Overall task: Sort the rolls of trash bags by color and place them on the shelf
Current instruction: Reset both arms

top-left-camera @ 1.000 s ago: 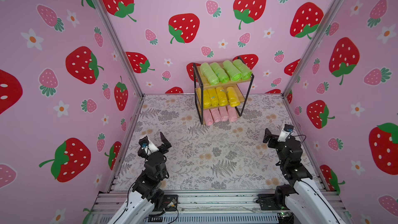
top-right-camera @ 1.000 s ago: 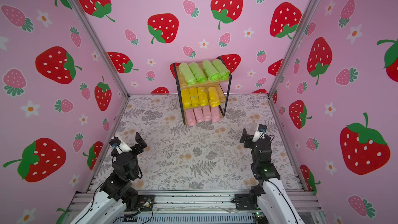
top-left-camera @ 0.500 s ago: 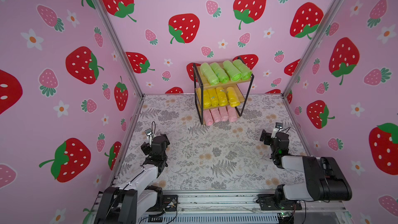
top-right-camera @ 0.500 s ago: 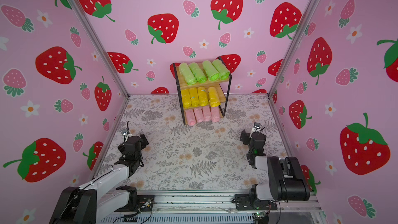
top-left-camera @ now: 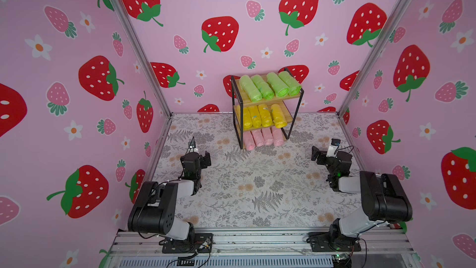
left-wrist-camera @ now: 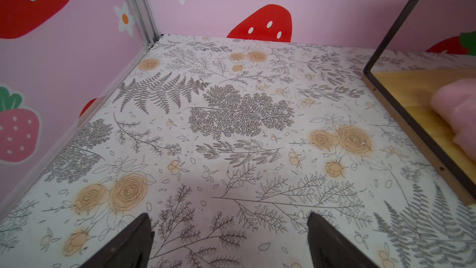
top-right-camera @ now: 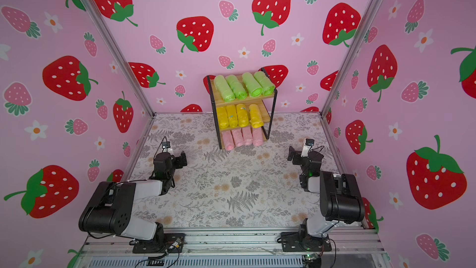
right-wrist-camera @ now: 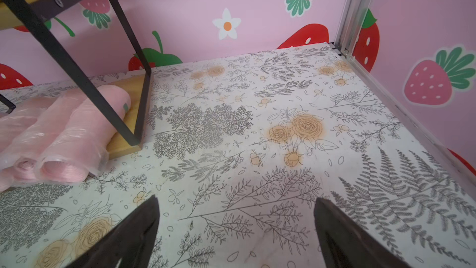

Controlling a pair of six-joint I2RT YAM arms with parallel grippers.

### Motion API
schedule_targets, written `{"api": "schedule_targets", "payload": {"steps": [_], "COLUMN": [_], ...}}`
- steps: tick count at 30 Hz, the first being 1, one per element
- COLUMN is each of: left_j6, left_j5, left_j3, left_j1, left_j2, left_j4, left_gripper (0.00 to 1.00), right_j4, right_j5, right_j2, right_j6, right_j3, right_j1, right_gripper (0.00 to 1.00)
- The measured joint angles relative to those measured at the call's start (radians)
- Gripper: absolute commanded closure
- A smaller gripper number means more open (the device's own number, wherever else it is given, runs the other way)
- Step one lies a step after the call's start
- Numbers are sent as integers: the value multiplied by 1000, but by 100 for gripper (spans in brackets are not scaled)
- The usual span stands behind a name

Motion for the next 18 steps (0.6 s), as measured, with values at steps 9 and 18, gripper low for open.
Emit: {"api": "schedule_targets", "payload": {"steps": [9,18], "left_j6": [0,0], "left_j5": [77,91], "left_j3": [15,16], "left_j1": [54,53], "left_j2": [21,21], "left_j4": [2,1], "left_gripper": [0,0], "right_j4": [-51,-108], "right_j5": [61,59], "right_j2": [0,0], "right_j6": [19,-20], "right_j3": [-16,22], "right_j1": [7,43], "right_gripper": [1,1]}}
